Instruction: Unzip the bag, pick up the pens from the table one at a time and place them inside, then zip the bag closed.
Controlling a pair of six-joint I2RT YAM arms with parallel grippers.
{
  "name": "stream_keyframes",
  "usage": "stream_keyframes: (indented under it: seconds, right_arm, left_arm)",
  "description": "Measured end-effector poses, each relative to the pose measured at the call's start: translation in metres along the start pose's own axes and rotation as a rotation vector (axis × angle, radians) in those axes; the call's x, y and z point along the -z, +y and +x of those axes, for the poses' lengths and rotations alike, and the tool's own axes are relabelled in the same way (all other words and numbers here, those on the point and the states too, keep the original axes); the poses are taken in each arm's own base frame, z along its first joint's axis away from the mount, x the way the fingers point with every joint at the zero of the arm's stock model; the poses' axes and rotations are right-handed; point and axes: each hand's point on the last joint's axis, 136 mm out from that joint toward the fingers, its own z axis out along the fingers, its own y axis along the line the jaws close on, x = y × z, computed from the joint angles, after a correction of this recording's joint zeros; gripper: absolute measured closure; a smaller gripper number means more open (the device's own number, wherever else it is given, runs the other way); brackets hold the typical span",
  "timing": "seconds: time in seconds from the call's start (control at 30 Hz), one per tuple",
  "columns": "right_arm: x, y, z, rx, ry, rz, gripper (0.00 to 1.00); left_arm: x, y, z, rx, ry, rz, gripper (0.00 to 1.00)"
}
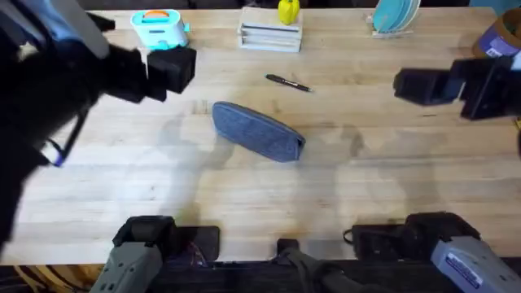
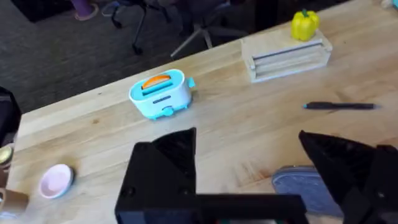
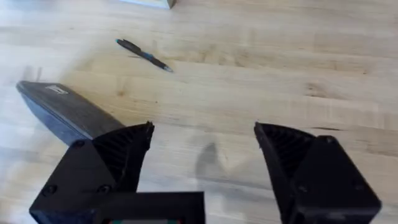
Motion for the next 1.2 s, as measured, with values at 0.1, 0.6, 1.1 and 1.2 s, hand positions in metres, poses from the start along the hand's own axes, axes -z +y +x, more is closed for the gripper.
stream_keyframes:
  seconds: [0.1, 0.6, 1.1, 1.2]
  right_arm:
    - [0.005, 0.001, -0.017, -0.002, 0.011, -0.003, 0.006]
    - [0.002, 0.001, -0.024, -0.003, 0.026, -0.003, 0.005]
    - [0.002, 0.001, -0.025, -0.003, 0.024, -0.003, 0.005]
    - [0.002, 0.001, -0.025, -0.003, 0.023, -0.003, 0.005]
  left_arm:
    - [-0.002, 0.0, -0.012, -0.04, 0.05, 0.038, 0.01]
    - [-0.018, -0.026, 0.018, -0.439, 0.246, 0.3, 0.008]
    - [-0.044, -0.06, 0.059, -0.783, 0.246, 0.651, 0.01]
    - [-0.057, -0.071, 0.07, -0.814, 0.228, 0.754, 0.009]
